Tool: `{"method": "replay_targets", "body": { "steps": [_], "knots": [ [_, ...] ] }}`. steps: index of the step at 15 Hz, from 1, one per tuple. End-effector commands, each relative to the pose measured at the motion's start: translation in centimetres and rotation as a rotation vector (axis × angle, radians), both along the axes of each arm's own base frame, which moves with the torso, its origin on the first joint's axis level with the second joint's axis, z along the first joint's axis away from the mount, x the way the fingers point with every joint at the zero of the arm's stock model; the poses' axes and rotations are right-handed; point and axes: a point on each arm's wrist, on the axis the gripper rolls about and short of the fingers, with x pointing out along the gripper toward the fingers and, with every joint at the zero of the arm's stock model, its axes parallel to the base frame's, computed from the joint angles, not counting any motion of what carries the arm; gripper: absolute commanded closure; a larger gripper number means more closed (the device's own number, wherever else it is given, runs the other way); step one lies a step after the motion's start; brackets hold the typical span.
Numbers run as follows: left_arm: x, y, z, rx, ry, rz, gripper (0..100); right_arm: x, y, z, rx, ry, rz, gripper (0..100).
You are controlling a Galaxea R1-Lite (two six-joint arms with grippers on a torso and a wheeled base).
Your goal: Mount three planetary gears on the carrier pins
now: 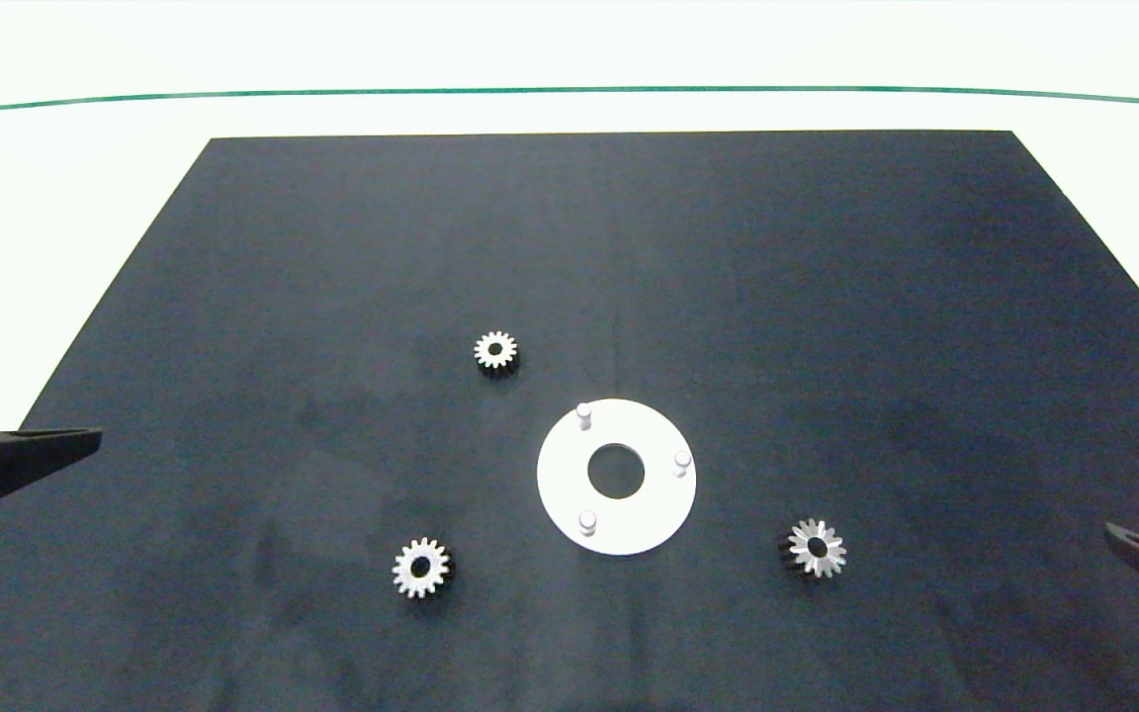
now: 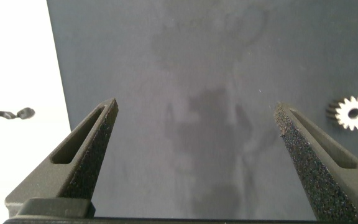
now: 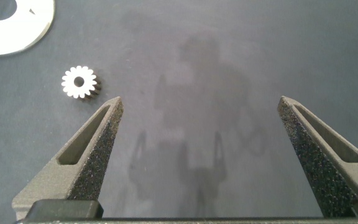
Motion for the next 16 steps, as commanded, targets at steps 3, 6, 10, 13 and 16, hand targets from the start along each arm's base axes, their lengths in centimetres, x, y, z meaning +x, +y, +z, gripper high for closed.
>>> {"method": "replay_targets", "body": {
  "steps": [3,6,10,13,16],
  "knots": [
    [1.9,0.0,-0.4,0.0,0.057,0.001,0,4.1,2.3,0.0,-0.042,0.116,0.125,0],
    [1.7,0.0,-0.7,0.006,0.088,-0.002,0,4.9,4.4,-0.6,-0.061,0.164,0.249,0],
    [1.6,0.0,-0.6,0.012,0.083,0.007,0,5.1,6.2,-1.5,-0.084,0.212,0.345,0],
    [1.5,0.0,-0.5,0.012,0.077,0.006,0,5.4,7.0,-2.9,-0.126,0.333,0.382,0],
    [1.4,-0.1,-0.5,0.012,0.077,0.004,0,7.2,8.2,-3.6,-0.14,0.381,0.389,0]
  ]
}}
